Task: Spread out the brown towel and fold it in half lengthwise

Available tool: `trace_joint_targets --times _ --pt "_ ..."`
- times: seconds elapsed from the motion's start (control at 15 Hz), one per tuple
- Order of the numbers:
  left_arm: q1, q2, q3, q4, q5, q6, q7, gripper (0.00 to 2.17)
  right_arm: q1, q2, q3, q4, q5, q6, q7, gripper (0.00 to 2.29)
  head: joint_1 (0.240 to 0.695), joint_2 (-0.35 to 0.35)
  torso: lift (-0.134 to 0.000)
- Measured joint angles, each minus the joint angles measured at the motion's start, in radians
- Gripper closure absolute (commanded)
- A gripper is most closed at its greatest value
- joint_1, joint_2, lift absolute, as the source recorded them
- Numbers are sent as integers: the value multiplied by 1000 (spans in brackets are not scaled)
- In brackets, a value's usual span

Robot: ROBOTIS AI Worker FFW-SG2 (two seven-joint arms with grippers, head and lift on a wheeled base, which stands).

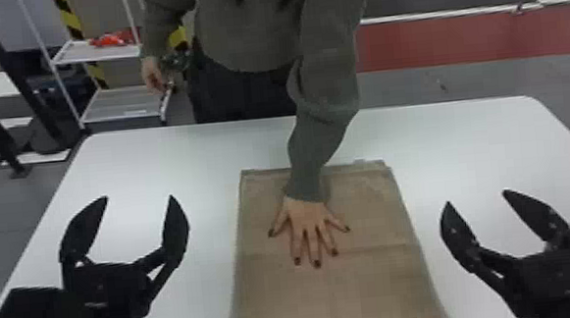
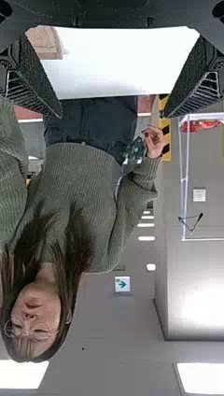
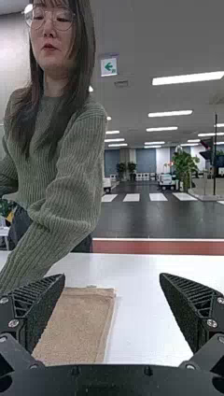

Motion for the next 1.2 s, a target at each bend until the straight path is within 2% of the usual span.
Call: trace_joint_targets --times 0.87,1.2 --pt "-27 0 0 37 3 2 -2 90 -28 3 0 34 3 -2 -2 144 695 28 -125" --pt "-170 0 -31 176 6 30 -28 93 -73 6 5 74 15 -2 5 144 695 16 -125"
